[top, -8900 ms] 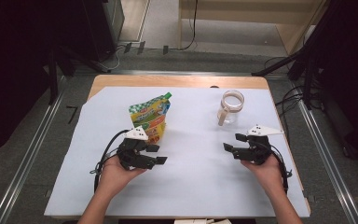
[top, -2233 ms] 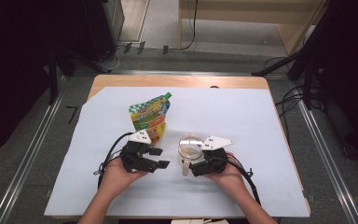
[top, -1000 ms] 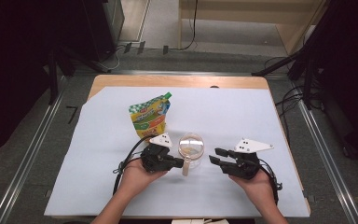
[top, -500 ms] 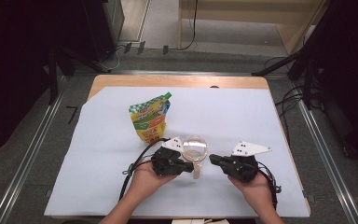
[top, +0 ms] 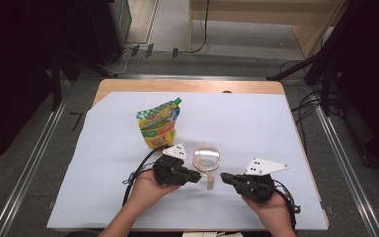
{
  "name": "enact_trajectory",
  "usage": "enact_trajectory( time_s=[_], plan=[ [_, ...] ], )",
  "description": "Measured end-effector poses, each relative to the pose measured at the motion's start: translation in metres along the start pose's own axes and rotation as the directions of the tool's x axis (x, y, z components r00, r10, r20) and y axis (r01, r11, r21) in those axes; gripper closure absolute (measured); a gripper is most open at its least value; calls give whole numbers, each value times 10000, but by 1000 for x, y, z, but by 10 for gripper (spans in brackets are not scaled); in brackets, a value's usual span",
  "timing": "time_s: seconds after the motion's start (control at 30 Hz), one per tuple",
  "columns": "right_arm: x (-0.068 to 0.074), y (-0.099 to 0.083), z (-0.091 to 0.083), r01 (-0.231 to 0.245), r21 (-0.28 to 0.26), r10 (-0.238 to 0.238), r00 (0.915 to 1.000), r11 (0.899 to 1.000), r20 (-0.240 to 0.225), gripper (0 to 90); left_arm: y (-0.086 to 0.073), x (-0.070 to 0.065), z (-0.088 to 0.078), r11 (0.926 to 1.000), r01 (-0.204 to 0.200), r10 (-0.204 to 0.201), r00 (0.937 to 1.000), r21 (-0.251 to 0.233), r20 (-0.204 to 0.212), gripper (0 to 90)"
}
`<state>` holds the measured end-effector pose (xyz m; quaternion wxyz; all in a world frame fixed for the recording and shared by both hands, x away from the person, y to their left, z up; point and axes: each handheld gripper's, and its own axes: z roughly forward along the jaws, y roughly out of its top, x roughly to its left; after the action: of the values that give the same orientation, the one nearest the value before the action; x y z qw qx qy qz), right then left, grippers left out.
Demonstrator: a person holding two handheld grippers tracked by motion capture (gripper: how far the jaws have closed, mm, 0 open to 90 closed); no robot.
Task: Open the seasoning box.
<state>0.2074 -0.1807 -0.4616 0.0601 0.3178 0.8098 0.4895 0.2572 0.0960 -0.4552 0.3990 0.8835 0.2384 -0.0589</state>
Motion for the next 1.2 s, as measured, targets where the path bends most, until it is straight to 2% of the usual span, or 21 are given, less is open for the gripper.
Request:
enact_trajectory(
  time_s=[0.1, 0.23, 0.4, 0.6, 0.77, 0.87, 0.9, 1.0, 1.07, 1.2],
  plan=[
    [8, -3, 1, -12, 56, 13, 9998, 10000, -194, 900, -2, 3, -4, 10000, -12, 12, 10000, -19, -44, 783],
    [18, -5, 9, 34, 235, -24, 9990, 9997, -445, 900, -4, 10, -11, 9996, 220, -225, 9993, -176, -299, 714],
    [25, -8, 20, 120, 373, -100, 9986, 9992, -526, 900, -7, 16, -15, 9987, 349, -369, 9978, -366, -544, 602],
    [31, -13, 31, 207, 392, -191, 9989, 9990, -423, 900, -10, 22, -16, 9966, 595, -626, 9966, -572, -540, 498],
    [34, -14, 39, 220, 384, -206, 9991, 9990, -366, 900, -10, 22, -16, 9971, 540, -570, 9968, -543, -562, 473],
    [36, -14, 45, 357, 476, -353, 9993, 9982, -89, 900, -11, 22, -16, 9974, 484, -515, 9969, -528, -589, 462],
    [35, -14, 45, 369, 460, -369, 9993, 9983, -7, 900, -11, 22, -16, 9974, 484, -515, 9969, -528, -589, 460],
    [32, -14, 46, 231, 453, -225, 9996, 9987, -149, 900, -11, 22, -17, 9974, 446, -480, 9971, -570, -599, 458],
    [34, -14, 45, 471, 556, -472, 9989, 9973, 4, 900, -11, 22, -18, 9970, 379, -420, 9973, -680, -600, 457],
    [31, -14, 43, 423, 614, -428, 9991, 9972, 76, 900, -11, 22, -19, 9969, 338, -382, 9974, -703, -615, 457]
  ],
)
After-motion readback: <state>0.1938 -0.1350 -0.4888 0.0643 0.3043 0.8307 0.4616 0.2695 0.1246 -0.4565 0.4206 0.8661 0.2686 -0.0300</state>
